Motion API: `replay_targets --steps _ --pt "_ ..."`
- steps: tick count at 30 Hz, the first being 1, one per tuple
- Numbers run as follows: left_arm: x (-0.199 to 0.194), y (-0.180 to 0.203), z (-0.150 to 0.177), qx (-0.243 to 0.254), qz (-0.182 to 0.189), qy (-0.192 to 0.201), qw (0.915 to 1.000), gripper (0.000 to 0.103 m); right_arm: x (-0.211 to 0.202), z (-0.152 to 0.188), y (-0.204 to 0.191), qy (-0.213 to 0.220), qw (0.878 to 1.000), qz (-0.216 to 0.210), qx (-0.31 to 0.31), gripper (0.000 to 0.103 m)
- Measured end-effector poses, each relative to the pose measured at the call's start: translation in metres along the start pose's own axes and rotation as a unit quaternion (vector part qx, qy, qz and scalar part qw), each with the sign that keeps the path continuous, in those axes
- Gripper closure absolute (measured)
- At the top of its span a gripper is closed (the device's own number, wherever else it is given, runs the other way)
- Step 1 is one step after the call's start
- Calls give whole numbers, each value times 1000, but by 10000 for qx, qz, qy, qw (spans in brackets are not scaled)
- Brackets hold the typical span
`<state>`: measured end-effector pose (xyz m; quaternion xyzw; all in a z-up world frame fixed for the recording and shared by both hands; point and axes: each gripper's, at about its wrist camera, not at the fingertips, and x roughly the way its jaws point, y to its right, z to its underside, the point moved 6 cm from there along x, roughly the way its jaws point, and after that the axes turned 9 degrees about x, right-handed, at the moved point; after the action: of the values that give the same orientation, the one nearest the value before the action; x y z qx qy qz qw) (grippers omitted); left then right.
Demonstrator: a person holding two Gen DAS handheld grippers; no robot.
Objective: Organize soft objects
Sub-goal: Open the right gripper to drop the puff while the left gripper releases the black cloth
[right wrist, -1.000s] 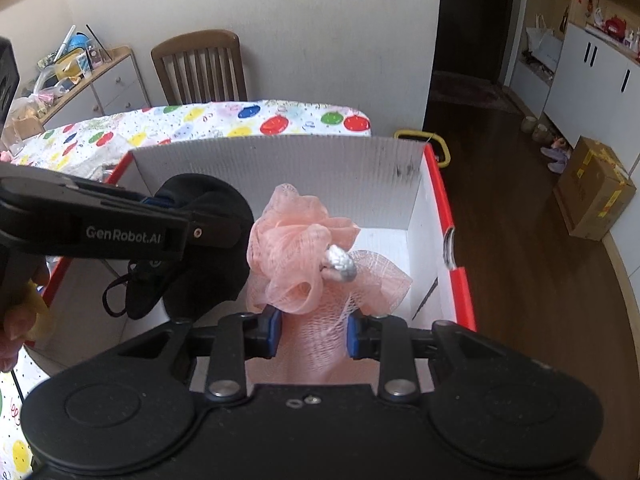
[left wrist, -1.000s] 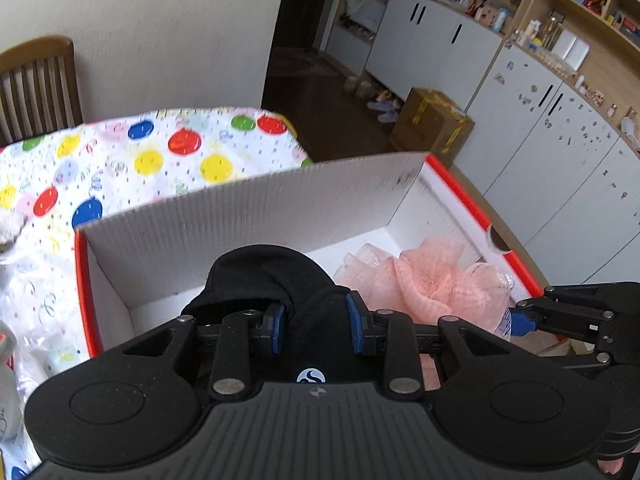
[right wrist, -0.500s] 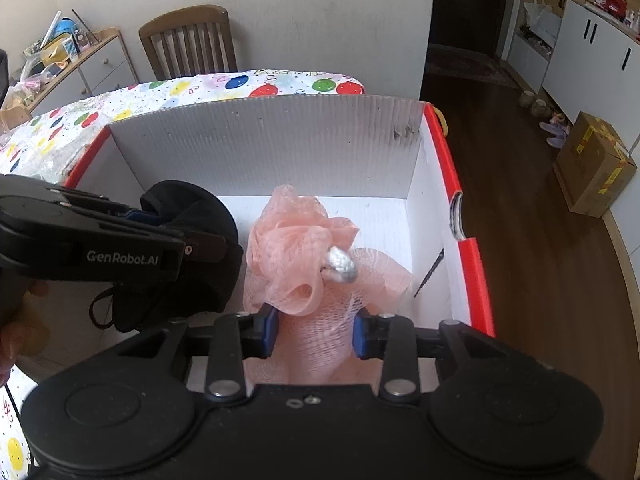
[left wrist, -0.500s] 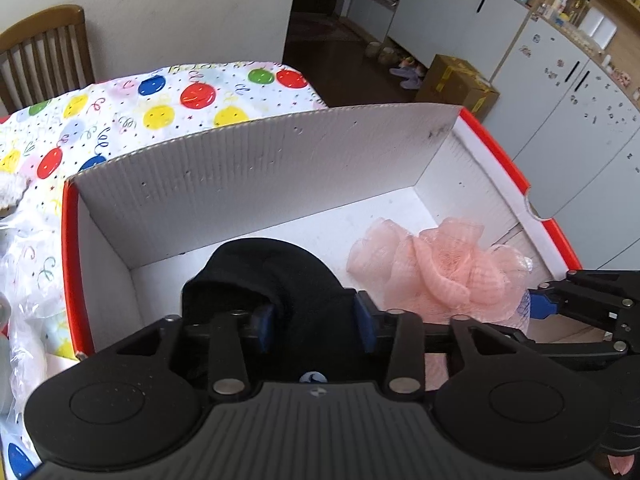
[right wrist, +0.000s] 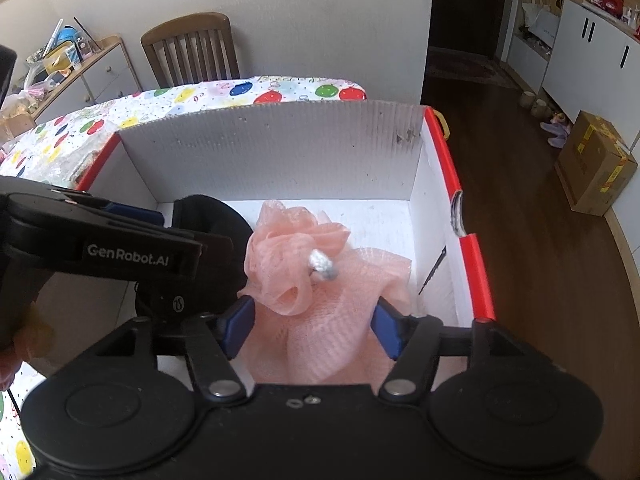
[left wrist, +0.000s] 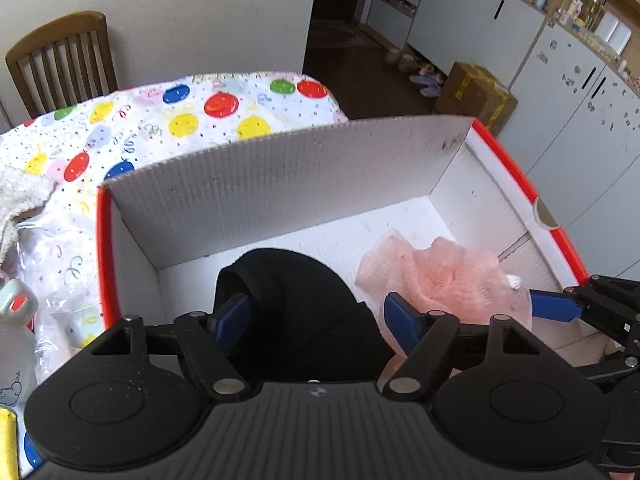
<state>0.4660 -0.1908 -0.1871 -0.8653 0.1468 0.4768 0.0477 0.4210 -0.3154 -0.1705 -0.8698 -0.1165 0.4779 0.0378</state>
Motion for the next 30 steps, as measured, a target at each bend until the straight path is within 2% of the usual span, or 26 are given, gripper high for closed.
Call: replay_targets --steps 7,11,22,25,30 --pt "-24 5 -3 92 -11 292 9995 29 -19 -2 -1 237 9996 -108 79 25" --pt "-42 8 -3 135 -49 484 9987 24 -32 -4 -3 421 9989 -178 106 22" --pt "-99 2 9 196 -161 1020 9945 24 -67 -3 -20 844 9960 -284 -20 11" --pt "-117 0 14 276 -201 1181 9924 19 -77 -2 -26 984 9947 -294 -47 6" --pt "-146 -8 23 324 -170 1403 9894 19 -94 2 -40 1206 9922 -313 -69 3"
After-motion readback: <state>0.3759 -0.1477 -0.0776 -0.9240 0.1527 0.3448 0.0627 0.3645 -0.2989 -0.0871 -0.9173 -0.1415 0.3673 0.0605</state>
